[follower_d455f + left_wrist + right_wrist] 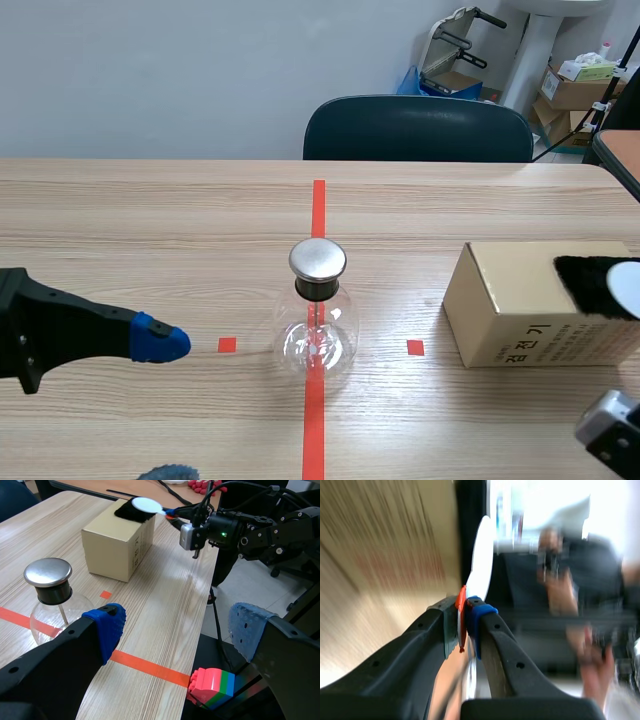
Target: Do the electroscope experiment
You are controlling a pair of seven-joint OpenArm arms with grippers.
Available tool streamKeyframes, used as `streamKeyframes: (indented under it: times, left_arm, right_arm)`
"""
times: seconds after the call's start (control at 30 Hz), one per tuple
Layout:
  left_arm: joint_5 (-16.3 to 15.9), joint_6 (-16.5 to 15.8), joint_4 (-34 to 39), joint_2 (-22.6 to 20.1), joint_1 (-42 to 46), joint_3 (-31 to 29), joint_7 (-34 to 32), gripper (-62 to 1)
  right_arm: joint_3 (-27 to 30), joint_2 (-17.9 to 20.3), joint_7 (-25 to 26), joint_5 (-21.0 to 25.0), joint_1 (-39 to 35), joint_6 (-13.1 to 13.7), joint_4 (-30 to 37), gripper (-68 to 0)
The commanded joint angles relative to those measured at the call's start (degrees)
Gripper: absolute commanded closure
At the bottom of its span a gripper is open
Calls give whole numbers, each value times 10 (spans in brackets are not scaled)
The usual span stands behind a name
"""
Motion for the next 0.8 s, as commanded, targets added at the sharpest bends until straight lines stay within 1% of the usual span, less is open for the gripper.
streamKeyframes:
  times: [0.0,0.03,0.07,0.17,0.2,0.23,0.27,0.37,0.4,0.43,0.47,0.57,0.6,0.63,0.67,0.77]
  left_arm:
    - [0,-1,13,2,2,1,-8,-452]
    - [0,-1,13,2,2,1,-8,-452]
    - [0,-1,13,2,2,1,-8,-452]
    - [0,-1,13,2,2,1,-4,-452]
    - [0,-1,13,2,2,1,-4,-452]
    - [0,-1,13,2,2,1,-4,-452]
    - [0,-1,13,2,2,1,-3,-452]
    - [0,-1,13,3,1,1,-4,-452]
    - [0,-1,13,4,1,1,-4,-452]
    - [0,-1,13,5,1,1,-4,-452]
    - [0,-1,13,6,1,1,-4,-452]
    - [0,-1,13,11,1,1,-3,-452]
    - [0,-1,13,12,1,1,-2,-452]
    - [0,-1,13,13,1,1,0,-452]
    - [0,-1,13,13,1,1,1,-452]
    - [0,-1,13,13,1,1,7,-452]
  right_arm:
    - [2,5,33,2,0,-2,5,-10]
    - [2,4,37,4,0,-2,5,-10]
    - [2,2,20,6,0,-2,5,-10]
    - [5,-3,-89,8,0,-2,5,-9]
    - [5,-3,-104,8,-1,-2,5,-9]
    - [5,-3,-99,6,-2,-2,5,-9]
    - [5,-1,-77,3,-2,-2,5,-9]
    - [5,0,21,2,-2,-2,5,-9]
    - [5,0,36,2,-1,-2,5,-9]
    - [5,-1,37,3,-1,-2,5,-9]
    - [5,-2,19,7,-1,-2,5,-9]
    - [5,-2,-91,8,-4,-2,5,-9]
    - [5,-2,-115,8,-7,-2,5,-9]
    - [5,-1,-118,8,-7,-2,5,-9]
    - [5,-1,-105,6,-8,-2,5,-9]
    - [5,-1,-5,3,-8,-2,5,-9]
